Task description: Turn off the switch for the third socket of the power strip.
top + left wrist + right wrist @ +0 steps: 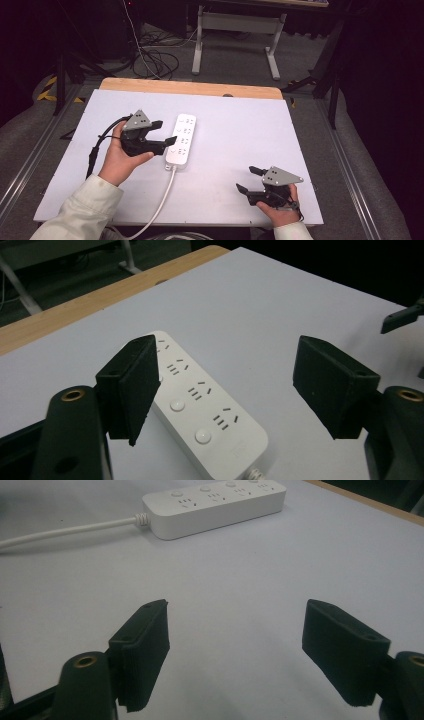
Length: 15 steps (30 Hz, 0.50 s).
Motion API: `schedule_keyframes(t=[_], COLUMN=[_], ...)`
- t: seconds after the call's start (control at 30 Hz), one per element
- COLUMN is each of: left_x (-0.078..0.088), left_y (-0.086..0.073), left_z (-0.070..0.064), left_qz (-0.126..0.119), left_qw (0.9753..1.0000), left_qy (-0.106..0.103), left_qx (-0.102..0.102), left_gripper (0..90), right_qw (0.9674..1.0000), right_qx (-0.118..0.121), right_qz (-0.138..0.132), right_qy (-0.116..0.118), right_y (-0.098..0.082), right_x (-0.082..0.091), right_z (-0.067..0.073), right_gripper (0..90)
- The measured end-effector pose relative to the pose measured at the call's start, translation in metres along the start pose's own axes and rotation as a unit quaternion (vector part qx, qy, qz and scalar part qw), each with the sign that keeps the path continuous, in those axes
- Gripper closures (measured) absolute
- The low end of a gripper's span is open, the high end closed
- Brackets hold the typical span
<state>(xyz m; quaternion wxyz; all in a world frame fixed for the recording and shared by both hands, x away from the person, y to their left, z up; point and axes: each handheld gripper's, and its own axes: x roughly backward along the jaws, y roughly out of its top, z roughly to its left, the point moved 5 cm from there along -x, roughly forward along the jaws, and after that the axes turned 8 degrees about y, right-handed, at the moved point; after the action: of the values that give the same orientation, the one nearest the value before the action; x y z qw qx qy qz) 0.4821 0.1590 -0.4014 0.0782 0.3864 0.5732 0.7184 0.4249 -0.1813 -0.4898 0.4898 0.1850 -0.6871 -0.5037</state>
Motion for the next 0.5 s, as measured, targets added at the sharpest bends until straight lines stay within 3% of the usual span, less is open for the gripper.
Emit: schedule_keyframes(t=[0.27, 0.5], left_x=[0.030, 0.050], left_y=[-0.015, -0.033], left_z=[-0.001, 0.005], left_qz=[-0.010, -0.011], left_qw=[0.9999, 0.9999], left_qy=[-0.010, 0.003], left_qx=[0.003, 0.000], left_gripper=[23.1, 21.8], right_qw=[1.0000, 1.0000], right_qx=[0.001, -0.001], right_qz=[-0.001, -0.002], right_qy=[-0.001, 0.000], right_y=[0.000, 0.001], right_x=[0.000, 0.000], right_z=[0.001, 0.001], right_gripper=[27.0, 26.9])
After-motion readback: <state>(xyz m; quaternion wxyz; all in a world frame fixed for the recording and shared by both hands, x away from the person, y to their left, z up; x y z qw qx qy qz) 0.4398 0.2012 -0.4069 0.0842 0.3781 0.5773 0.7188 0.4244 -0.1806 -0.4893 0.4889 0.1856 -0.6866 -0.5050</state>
